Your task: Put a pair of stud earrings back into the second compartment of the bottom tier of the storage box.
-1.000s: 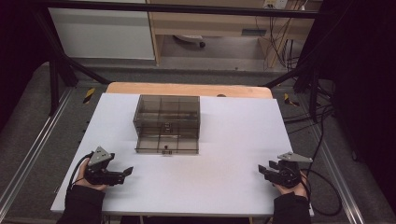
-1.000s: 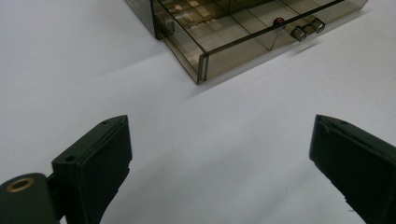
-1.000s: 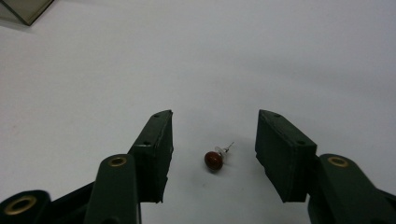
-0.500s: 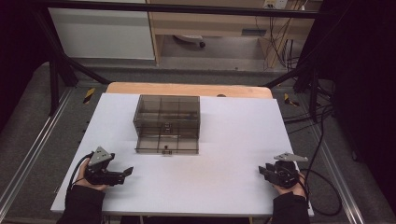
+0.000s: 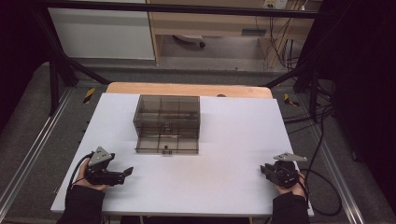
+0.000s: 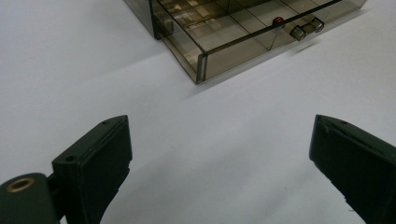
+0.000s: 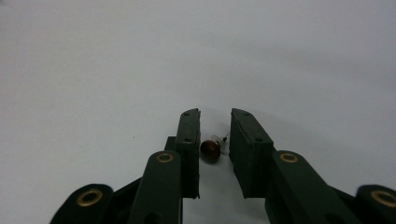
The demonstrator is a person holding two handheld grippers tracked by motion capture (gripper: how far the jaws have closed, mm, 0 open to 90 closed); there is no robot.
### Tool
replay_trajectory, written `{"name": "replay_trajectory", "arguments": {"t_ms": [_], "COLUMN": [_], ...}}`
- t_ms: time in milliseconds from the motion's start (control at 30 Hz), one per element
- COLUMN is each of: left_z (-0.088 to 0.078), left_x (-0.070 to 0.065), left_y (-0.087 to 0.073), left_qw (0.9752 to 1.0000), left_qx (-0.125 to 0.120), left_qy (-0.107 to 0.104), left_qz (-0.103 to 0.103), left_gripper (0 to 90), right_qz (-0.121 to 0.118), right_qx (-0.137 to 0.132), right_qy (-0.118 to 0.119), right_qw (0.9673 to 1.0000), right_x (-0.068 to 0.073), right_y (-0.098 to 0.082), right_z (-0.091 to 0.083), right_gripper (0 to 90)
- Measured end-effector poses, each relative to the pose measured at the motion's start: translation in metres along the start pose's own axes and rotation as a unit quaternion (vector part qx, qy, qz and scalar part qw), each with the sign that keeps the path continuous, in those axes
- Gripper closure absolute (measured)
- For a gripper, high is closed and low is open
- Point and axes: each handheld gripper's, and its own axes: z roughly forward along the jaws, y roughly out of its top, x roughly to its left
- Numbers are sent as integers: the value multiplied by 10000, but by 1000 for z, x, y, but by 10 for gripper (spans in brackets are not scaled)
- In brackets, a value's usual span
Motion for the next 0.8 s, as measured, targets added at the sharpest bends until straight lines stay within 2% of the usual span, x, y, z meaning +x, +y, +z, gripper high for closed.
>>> {"name": "replay_trajectory", "arguments": {"t_ms": [500,800], "left_z": [0,0], "left_x": [0,0], "left_y": [0,0], "left_qw": [10000,10000], "left_qx": [-1,6], "left_qy": [4,8], "left_qz": [3,10], "left_gripper": [63,63], "right_qz": [-42,-72], "right_qx": [46,-84], "right_qy": [5,80], "right_qw": [10000,9999], "right_x": [0,3], "right_y": [1,6], "right_z": [0,-3], "right_gripper": [785,787]}}
